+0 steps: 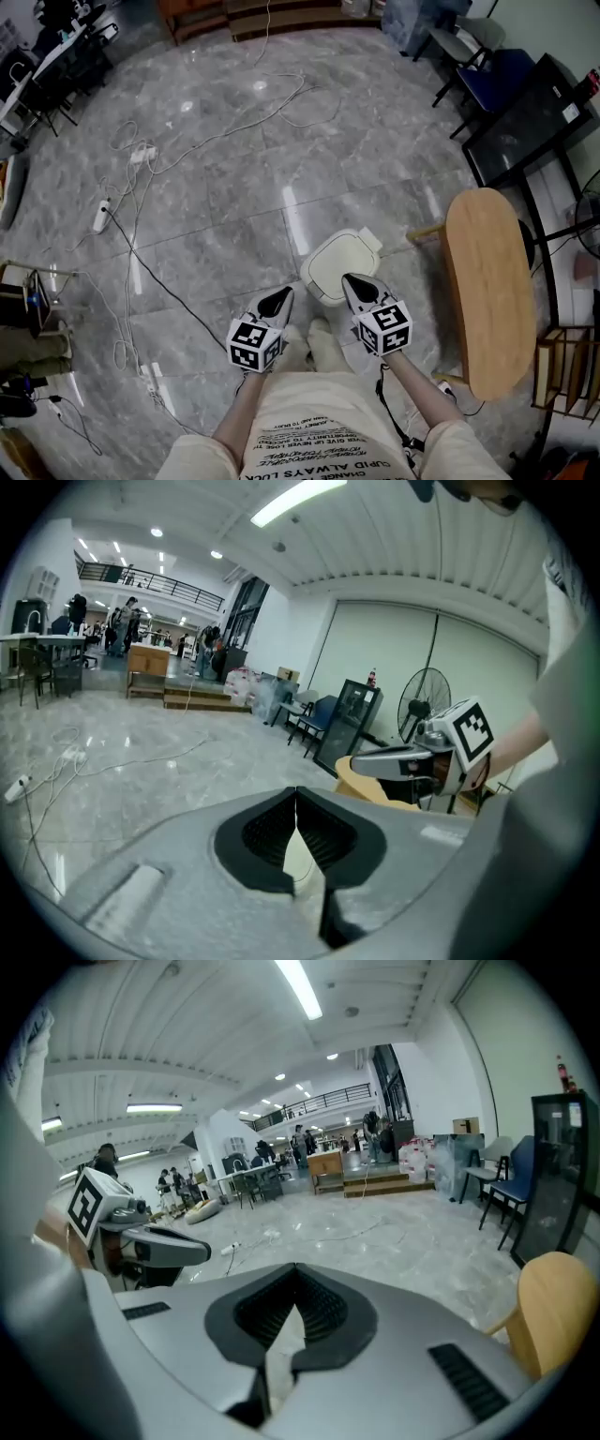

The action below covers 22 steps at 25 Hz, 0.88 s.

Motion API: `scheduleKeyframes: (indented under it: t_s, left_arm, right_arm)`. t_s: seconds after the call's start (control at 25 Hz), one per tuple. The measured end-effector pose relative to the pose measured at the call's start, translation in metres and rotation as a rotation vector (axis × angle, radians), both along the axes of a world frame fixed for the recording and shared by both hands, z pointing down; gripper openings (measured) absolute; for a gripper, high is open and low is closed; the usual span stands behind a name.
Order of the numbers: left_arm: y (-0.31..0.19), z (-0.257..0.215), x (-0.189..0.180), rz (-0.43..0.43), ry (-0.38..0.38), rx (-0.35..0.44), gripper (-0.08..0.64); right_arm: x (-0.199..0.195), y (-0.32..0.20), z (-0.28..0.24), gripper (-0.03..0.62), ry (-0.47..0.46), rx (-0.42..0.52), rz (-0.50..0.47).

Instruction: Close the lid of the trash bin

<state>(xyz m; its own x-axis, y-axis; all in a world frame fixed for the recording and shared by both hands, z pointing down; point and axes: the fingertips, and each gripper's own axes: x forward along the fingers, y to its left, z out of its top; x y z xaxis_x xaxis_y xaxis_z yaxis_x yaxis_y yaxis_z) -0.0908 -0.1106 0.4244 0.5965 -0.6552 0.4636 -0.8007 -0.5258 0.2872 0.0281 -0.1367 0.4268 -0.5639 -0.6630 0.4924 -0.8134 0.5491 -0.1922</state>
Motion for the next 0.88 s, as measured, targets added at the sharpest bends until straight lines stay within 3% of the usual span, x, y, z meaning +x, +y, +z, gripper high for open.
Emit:
scheduleKeyframes:
  t_s: [0.44,0.88]
  left_arm:
    - [-0.003,-0.098,-0.002,0.048,0.007,0.253,0.023]
    - [-0.009,-0.164,-0.025,-0.027,0.039,0.401,0.023]
  right_arm:
    - [0.005,-0.005,-0.104,0.006,-0.144,0.219,0.007]
    - [0.010,0.001,-0.175,0.006,-0.218,0.365,0.004]
